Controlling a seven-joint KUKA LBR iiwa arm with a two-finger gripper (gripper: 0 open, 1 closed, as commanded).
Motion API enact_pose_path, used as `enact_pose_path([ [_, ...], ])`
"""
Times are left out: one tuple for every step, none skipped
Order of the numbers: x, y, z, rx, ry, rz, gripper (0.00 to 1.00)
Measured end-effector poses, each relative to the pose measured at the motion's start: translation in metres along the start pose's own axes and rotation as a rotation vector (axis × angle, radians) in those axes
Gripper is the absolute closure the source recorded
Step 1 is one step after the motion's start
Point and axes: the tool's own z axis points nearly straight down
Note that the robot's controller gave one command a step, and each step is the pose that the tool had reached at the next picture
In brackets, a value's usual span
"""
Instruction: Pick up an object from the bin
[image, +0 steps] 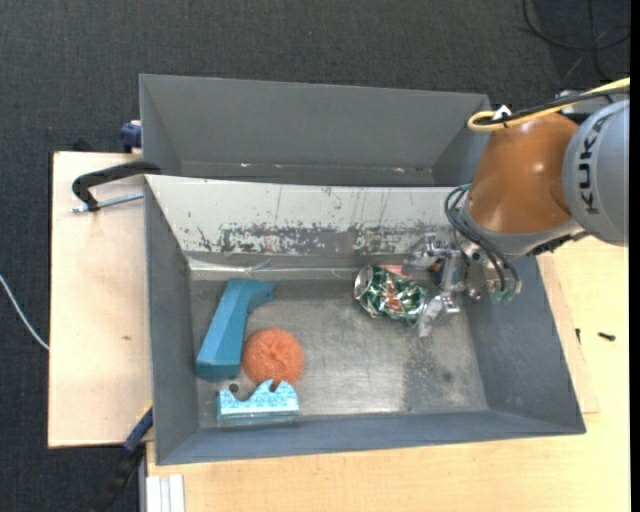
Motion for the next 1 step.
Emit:
enact_pose_path([
  [-0.0166, 0.0267, 0.0385, 0.0, 0.0, 0.187, 0.0],
])
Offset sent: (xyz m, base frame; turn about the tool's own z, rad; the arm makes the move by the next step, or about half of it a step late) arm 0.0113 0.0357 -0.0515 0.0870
